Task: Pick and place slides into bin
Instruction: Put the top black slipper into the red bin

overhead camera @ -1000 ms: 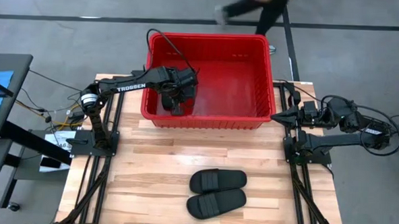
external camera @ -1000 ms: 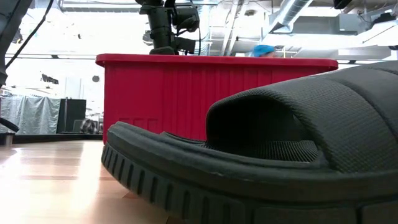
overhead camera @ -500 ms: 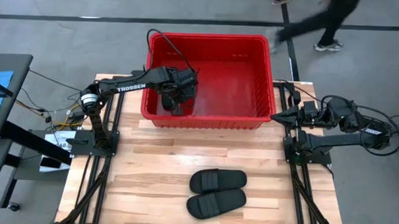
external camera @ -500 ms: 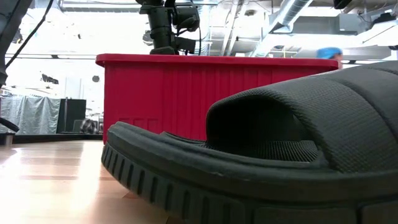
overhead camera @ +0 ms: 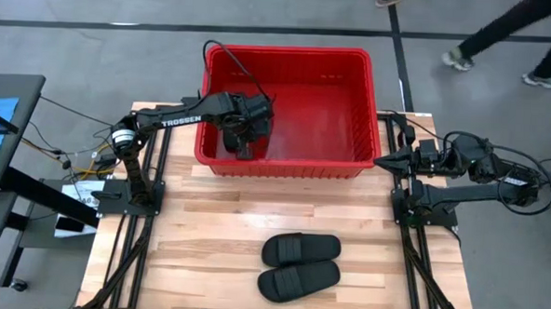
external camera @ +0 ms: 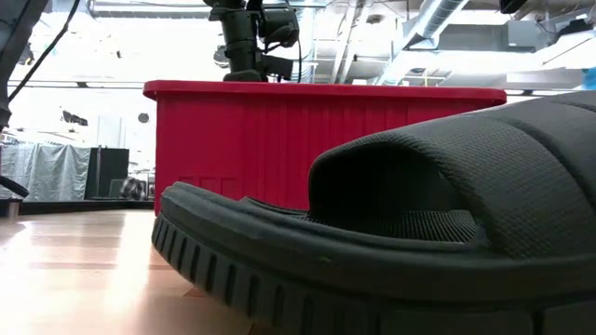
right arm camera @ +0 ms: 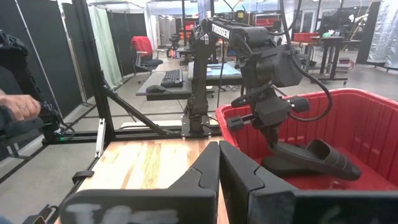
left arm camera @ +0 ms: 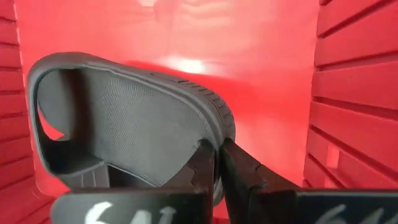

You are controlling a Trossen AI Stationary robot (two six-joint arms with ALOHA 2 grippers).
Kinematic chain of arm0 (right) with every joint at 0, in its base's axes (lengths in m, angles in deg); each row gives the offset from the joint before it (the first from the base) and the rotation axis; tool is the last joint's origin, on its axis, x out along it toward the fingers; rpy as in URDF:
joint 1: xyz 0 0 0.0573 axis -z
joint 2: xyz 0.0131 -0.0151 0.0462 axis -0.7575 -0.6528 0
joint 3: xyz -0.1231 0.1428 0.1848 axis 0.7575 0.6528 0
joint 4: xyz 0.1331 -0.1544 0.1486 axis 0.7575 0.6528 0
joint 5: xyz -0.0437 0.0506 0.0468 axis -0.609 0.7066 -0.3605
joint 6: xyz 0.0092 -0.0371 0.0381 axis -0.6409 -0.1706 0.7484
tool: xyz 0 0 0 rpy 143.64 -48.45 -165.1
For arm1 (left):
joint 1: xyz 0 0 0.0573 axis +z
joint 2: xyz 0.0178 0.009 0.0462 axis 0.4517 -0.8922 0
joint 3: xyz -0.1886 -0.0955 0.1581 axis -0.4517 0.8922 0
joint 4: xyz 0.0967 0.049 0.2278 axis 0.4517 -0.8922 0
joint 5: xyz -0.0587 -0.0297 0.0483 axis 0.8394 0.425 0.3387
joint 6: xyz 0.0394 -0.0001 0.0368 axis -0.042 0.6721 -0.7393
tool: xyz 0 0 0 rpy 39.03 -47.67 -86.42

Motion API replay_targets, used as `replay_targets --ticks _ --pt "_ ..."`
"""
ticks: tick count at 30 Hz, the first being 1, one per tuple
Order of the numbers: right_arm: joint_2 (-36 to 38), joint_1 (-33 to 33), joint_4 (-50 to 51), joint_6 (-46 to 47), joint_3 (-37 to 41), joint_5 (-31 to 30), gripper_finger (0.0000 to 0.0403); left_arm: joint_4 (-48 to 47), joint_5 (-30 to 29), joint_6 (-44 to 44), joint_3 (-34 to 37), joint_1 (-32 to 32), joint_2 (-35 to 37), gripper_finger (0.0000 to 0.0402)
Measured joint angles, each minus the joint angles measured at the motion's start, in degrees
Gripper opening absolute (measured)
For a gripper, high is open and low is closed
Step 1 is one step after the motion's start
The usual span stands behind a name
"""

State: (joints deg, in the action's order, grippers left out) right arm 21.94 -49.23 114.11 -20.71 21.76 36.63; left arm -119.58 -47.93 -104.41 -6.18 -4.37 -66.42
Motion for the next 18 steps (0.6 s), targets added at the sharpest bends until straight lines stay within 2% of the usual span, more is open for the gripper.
replay_targets --ticks 18 --pt "0.0 0.0 0.0 0.0 0.0 -0.02 0.0 0.15 -0.13 6.3 0.0 0.0 0.0 0.0"
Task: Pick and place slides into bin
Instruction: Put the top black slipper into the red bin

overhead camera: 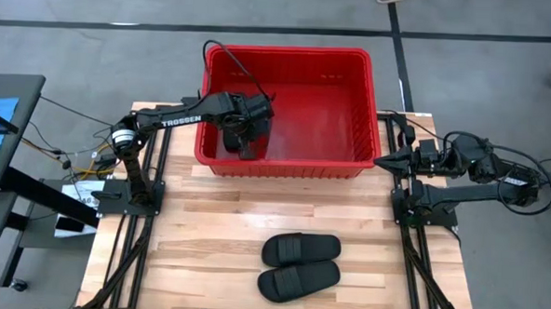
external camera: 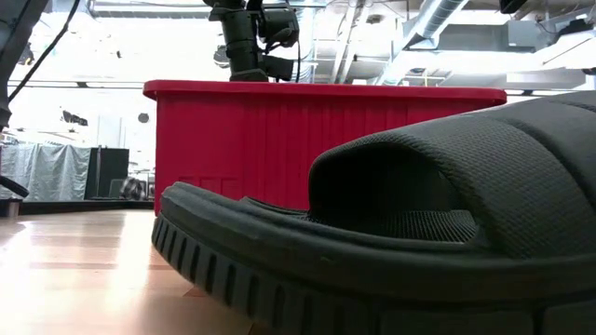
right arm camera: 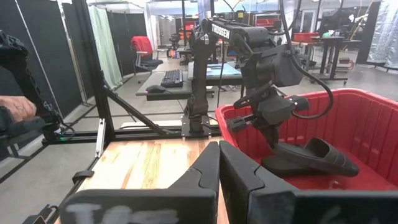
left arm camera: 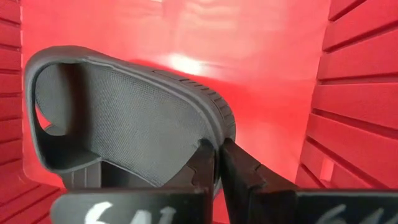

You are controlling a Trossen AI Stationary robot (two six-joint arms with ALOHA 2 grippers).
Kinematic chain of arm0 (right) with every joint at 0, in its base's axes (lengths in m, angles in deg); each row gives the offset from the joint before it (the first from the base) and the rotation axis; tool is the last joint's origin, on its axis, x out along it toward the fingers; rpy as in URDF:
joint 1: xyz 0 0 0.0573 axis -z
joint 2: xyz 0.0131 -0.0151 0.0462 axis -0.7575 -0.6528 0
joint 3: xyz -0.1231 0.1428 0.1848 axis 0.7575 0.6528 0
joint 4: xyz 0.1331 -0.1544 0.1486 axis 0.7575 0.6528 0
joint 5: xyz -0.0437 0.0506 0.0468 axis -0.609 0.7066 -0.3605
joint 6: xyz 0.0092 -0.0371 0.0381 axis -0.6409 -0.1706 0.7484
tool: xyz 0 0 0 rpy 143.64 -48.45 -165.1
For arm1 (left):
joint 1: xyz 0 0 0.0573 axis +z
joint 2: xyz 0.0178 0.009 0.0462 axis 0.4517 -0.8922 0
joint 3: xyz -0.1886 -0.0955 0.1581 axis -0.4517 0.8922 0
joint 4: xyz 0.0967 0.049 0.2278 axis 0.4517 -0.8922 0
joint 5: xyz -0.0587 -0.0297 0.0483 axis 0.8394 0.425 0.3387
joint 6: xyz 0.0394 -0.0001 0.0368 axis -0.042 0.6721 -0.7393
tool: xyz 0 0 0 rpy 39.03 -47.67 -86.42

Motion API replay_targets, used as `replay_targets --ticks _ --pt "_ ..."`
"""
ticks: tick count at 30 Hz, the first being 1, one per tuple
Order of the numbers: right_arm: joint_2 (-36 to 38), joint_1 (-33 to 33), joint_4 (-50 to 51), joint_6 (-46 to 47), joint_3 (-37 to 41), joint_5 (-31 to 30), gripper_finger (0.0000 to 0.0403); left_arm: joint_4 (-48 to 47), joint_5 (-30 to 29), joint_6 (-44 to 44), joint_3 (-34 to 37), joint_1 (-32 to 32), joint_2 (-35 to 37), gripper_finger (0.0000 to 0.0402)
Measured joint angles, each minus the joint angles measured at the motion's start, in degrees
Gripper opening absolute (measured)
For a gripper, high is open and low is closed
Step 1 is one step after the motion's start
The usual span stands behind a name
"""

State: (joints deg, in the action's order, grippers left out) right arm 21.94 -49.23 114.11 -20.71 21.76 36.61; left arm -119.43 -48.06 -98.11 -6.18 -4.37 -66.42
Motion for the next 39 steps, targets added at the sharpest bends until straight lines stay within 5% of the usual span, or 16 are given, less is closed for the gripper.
replay_targets --ticks 39 --pt "0.0 0.0 0.0 0.0 0.0 0.02 0.0 0.94 0.59 -4.53 0.0 -0.02 0.0 0.0"
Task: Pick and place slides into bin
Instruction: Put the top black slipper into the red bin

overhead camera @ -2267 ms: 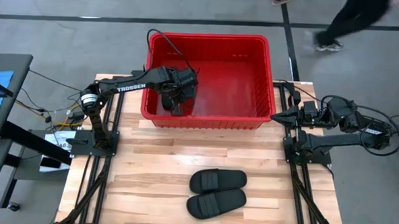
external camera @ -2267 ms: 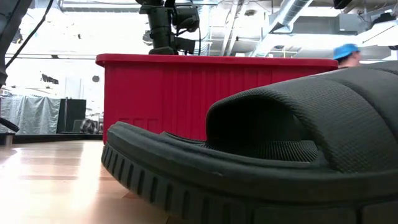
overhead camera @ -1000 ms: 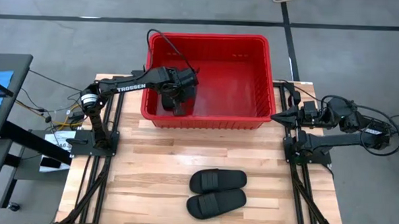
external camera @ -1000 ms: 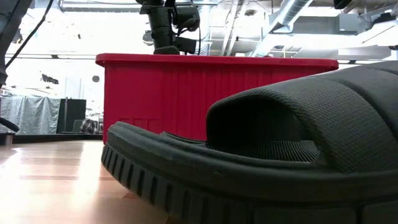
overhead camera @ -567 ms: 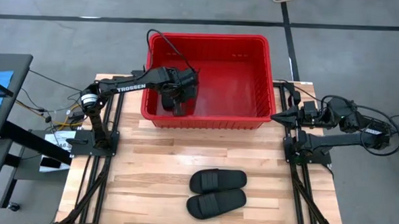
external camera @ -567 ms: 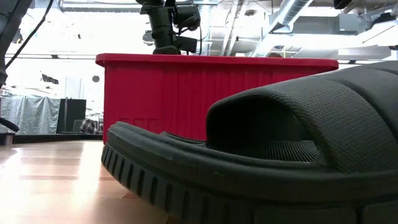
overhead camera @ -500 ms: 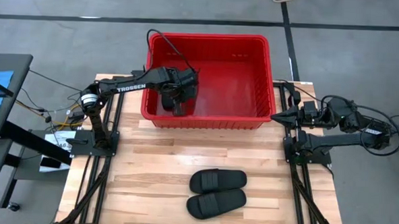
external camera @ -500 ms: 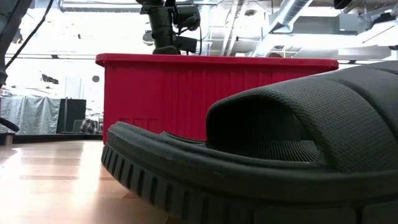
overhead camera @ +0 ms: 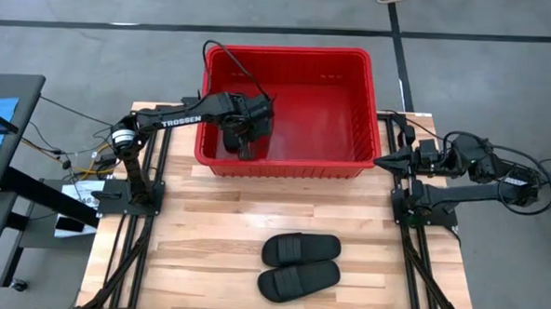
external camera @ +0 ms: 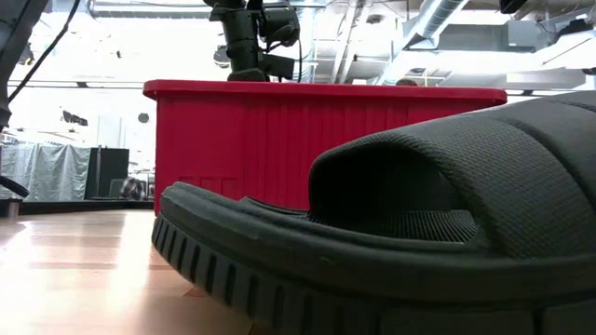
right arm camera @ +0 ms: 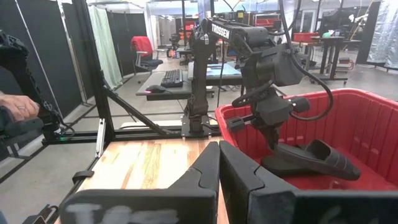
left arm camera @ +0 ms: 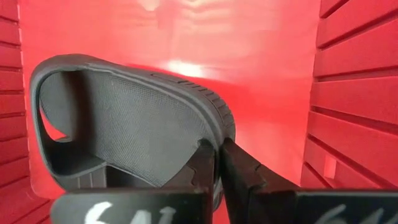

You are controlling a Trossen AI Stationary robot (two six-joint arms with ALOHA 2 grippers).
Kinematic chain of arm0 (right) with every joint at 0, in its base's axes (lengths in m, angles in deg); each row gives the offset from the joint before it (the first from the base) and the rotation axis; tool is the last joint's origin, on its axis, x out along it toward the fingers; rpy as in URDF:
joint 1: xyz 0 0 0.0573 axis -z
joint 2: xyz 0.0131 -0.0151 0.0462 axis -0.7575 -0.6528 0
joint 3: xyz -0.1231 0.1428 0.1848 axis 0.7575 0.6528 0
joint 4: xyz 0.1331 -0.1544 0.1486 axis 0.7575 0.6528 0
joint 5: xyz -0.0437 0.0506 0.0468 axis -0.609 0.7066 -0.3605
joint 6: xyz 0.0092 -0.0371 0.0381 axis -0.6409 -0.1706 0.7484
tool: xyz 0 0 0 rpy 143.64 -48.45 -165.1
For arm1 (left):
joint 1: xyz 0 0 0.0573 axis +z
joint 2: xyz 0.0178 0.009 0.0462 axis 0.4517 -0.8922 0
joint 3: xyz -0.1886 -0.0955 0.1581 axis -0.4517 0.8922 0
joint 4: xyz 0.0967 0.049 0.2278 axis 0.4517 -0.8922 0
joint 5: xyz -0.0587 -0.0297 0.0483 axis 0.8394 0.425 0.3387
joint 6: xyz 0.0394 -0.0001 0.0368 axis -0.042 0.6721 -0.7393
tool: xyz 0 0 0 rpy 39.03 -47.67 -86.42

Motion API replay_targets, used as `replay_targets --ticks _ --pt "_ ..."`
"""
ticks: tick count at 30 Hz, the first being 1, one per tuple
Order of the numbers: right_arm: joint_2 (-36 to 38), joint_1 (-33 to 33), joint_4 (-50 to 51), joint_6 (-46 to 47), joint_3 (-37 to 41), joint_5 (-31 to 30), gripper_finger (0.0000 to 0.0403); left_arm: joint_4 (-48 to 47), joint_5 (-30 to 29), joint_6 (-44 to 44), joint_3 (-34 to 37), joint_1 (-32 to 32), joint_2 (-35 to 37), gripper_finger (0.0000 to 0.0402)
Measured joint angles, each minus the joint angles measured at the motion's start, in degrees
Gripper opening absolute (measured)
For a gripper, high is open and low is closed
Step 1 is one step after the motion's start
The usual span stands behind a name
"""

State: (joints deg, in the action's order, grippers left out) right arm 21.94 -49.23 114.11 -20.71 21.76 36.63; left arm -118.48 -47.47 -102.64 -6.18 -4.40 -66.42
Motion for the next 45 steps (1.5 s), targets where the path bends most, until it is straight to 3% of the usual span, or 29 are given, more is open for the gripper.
replay_targets --ticks 30,45 --pt "0.0 0.01 -0.01 0.0 0.0 -0.01 0.0 0.48 0.52 -1.9 0.0 0.13 0.0 0.0001" --pt "0.01 0.01 -0.01 0.0 0.01 0.0 0.0 2.6 -0.02 -1.44 0.0 0.2 0.0 0.0086"
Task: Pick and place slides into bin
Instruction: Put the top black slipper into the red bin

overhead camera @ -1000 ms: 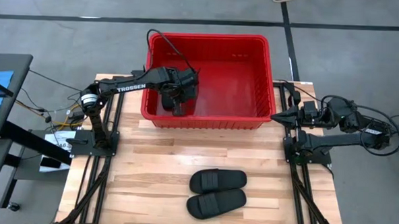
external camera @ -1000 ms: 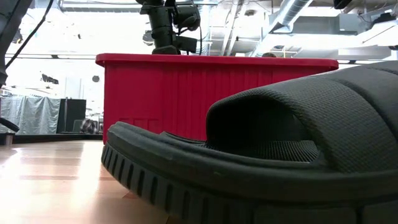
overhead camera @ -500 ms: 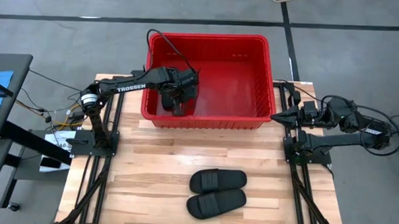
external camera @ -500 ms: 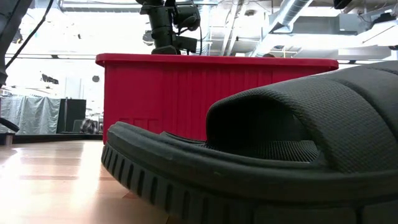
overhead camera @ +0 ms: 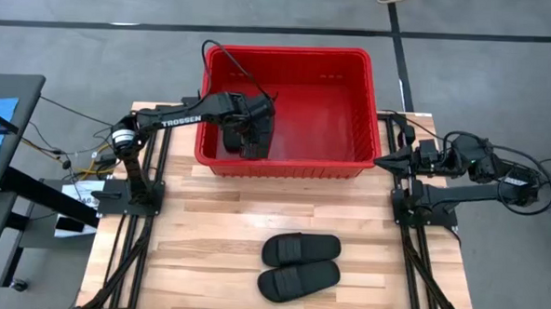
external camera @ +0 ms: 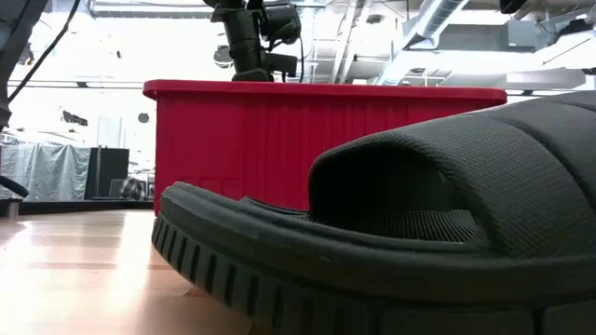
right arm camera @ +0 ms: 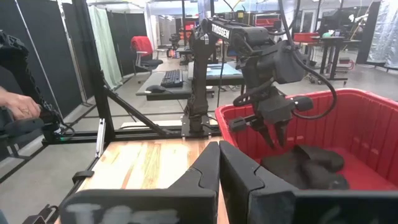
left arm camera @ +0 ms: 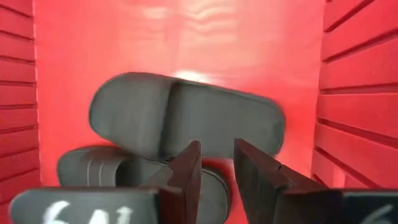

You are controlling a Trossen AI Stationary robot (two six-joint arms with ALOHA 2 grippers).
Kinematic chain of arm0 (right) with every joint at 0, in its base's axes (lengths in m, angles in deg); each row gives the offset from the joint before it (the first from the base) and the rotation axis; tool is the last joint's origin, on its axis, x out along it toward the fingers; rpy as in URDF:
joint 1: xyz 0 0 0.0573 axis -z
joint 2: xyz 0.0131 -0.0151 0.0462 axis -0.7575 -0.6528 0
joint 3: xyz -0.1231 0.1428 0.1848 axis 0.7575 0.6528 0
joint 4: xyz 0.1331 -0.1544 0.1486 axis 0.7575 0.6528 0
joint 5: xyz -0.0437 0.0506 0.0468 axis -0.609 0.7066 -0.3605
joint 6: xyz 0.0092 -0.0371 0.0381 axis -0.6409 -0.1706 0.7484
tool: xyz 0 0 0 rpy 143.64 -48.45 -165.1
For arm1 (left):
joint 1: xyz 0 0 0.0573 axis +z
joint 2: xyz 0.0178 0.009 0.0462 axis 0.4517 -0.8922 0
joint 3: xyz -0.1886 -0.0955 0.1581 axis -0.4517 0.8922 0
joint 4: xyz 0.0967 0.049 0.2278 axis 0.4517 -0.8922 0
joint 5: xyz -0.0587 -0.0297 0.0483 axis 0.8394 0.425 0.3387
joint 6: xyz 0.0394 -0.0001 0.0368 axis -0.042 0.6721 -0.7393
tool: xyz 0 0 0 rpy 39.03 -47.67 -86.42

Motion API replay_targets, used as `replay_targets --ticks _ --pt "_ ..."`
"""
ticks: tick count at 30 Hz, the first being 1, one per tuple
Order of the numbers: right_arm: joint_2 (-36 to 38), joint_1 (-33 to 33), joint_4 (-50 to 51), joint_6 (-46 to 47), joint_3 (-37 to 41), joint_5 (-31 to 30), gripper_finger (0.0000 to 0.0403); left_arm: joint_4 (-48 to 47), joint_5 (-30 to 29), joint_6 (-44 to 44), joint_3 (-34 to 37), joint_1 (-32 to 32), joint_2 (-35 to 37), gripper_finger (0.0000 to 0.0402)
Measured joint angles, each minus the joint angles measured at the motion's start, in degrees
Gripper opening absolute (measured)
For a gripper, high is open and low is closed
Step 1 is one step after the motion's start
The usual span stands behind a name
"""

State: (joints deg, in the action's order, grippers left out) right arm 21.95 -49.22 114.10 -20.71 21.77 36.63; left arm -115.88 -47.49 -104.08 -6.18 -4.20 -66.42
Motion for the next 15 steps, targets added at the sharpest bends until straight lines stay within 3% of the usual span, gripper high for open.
replay_targets --ticks 15 --pt "0.0 0.0 -0.01 0.0 0.01 -0.01 0.0 0.44 -0.51 0.58 0.0 0.0 0.0 0.0089"
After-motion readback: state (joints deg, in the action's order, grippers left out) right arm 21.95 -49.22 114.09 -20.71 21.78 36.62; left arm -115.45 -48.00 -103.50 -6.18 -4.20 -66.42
